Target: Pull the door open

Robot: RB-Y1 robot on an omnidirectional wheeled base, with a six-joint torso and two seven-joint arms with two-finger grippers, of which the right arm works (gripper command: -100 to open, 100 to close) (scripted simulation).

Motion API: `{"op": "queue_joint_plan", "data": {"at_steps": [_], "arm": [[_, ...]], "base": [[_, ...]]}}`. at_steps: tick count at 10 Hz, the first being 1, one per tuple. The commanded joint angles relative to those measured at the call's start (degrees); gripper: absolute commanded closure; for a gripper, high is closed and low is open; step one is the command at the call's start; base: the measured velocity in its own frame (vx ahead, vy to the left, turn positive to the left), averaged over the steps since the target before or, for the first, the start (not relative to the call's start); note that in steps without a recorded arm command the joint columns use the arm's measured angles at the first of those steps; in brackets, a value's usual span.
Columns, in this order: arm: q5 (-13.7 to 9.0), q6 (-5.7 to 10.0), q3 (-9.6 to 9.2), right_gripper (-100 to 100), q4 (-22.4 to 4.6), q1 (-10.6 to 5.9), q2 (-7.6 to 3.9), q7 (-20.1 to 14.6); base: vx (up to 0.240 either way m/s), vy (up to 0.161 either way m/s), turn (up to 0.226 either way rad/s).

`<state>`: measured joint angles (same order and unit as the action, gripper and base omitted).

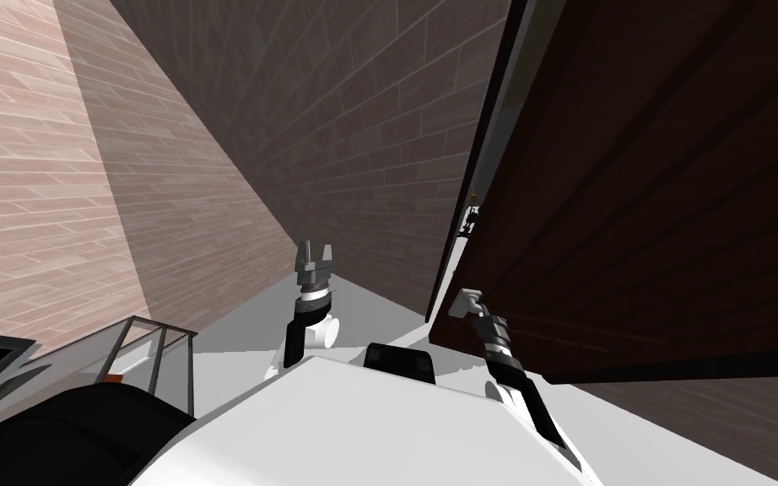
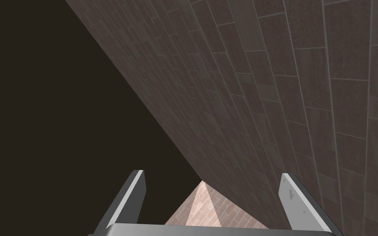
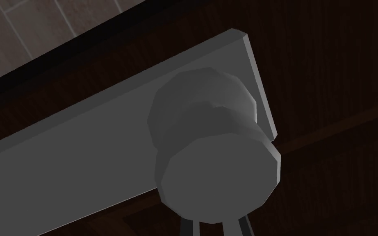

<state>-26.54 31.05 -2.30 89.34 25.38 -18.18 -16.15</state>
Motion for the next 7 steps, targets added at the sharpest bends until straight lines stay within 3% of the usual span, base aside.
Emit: {"op": "queue_joint_plan", "data": {"at_steps": [1, 3, 4, 6, 7], "arm": [[0.12, 0.36, -1.47, 100, 1.77, -0.31, 0.61, -0.3], [-3.97, 0.15, -2.25, 100, 2.62, 0.31, 0.85, -4.29], [-3.97, 0.15, -2.25, 100, 2.62, 0.31, 0.85, -4.59], [-7.92, -0.06, -3.0, 100, 3.44, 0.9, 1.09, -8.26], [-7.92, -0.06, -3.0, 100, 3.44, 0.9, 1.09, -8.86]], "base": [[-0.012, -0.016, -0.004], [-0.061, -0.027, 0.131], [-0.067, -0.047, 0.069], [-0.062, -0.037, 0.154], [-0.049, -0.035, 0.084]]}}
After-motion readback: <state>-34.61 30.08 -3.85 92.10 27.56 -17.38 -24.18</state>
